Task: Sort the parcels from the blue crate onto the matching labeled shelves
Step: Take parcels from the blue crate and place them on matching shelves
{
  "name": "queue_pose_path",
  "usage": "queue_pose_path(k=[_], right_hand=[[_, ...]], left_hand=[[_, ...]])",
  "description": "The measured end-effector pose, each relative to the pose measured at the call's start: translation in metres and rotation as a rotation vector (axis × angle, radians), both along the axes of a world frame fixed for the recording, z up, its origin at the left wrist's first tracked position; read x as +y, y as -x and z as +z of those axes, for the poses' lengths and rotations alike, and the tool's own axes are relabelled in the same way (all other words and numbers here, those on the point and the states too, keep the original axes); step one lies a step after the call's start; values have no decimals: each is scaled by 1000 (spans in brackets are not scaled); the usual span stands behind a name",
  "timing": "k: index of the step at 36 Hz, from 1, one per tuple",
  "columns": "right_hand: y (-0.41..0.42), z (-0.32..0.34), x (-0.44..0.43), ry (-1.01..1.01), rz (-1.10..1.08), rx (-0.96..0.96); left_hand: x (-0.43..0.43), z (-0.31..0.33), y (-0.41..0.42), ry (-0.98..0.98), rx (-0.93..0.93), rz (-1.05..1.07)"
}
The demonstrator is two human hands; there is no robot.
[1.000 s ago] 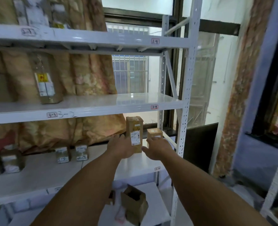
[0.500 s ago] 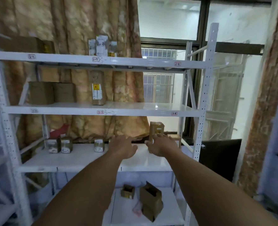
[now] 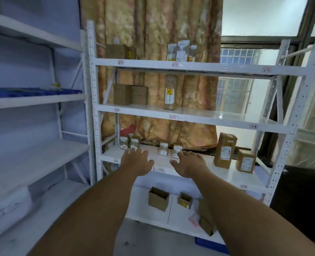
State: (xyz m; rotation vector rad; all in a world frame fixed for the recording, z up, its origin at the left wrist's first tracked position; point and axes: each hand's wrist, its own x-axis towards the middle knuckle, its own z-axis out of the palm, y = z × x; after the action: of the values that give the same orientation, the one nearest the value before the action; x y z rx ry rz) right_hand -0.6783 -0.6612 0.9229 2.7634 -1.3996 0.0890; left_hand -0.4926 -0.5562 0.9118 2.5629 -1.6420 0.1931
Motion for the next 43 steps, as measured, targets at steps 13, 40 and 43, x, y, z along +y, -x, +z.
queue_pose_path(k=[13,40,43], right_hand=[[-308,-8,186,-8,481,-36],[-638,-274,435,-161,1142,441],[-662,-323,416,-210,1174,518]], left_hand=[[246,-21,-241,-20,101,460],[539,-296,-423,-277,474,1127],[526,-350,-434,-319,577,1143]])
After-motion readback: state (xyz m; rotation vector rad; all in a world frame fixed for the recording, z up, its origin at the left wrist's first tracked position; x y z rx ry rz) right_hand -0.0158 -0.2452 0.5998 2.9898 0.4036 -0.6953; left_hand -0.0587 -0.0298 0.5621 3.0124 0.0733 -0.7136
